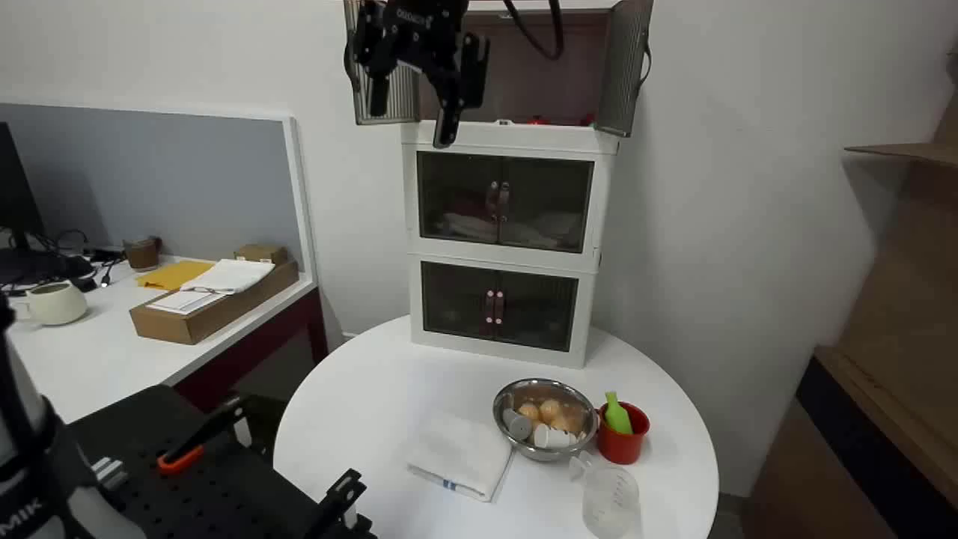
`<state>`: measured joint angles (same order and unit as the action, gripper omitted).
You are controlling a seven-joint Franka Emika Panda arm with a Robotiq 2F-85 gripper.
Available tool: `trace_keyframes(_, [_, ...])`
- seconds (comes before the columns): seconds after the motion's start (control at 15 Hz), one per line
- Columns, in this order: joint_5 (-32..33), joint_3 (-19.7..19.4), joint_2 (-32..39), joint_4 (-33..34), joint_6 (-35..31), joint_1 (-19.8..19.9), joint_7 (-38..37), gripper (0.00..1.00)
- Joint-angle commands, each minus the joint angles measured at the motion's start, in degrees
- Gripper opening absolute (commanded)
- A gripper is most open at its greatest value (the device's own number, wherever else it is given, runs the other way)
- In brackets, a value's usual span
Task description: Put the silver bowl inside the top cabinet
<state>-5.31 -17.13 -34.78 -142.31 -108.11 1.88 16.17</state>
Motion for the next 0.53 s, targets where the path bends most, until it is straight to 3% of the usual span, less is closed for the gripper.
trace_keyframes(0.0, [-0.81,1.27,0.29,0.16,0.21,1.53,0.74,1.00])
trace_keyframes(0.2, [-0.44,1.53,0.89,-0.34,-2.15,1.69,0.70,1.00])
trace_keyframes(0.47, [3.77,1.95,5.68,-4.07,-23.42,1.44,5.95,1.00])
